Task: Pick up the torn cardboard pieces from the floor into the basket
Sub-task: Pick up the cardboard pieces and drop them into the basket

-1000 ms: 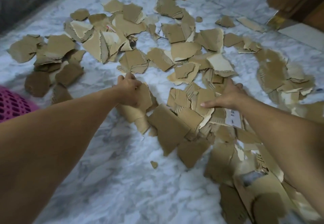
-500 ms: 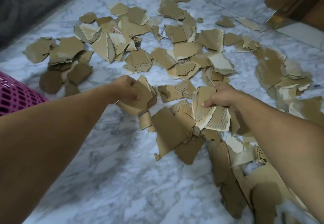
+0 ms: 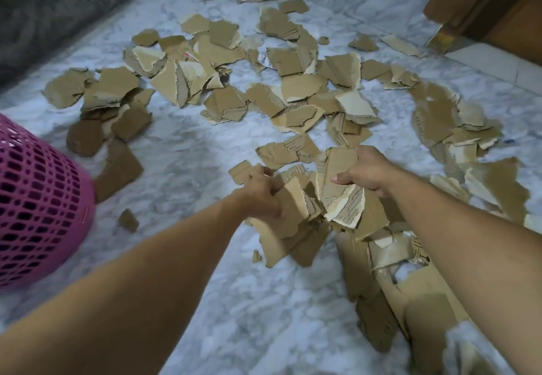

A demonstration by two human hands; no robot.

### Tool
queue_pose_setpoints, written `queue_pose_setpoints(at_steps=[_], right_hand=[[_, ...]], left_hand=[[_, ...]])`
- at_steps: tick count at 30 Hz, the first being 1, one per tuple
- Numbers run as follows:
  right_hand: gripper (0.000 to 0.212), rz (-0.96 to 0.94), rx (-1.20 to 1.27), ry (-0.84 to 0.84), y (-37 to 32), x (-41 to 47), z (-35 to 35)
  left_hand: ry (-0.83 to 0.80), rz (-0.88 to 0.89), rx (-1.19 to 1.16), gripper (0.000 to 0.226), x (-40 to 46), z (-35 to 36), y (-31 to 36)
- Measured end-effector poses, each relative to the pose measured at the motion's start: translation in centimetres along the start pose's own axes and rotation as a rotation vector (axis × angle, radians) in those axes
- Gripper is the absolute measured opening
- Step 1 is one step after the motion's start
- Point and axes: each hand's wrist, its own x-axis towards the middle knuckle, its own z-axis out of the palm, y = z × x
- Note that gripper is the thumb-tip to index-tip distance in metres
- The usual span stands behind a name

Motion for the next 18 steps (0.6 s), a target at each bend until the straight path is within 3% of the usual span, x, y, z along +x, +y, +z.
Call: queue_pose_setpoints(at_steps=[2, 10, 18], right_hand=[[0.06, 0.001, 0.041, 0.016, 0.4, 0.0, 0.4], [0.064, -0.05, 0.151, 0.043, -0.7, -0.5, -0.5], [0.087, -0.135, 0.123, 0.055, -7.9, -4.1, -2.2]], left_hand=[[0.006, 0.008, -0.083, 0.061, -0.2, 0.9, 0.2], [-0.062, -0.004, -0.034, 0.03, -1.9, -1.6, 0.4], [0.092, -0.012, 0.007, 0.033, -6.4, -9.9, 1.5]])
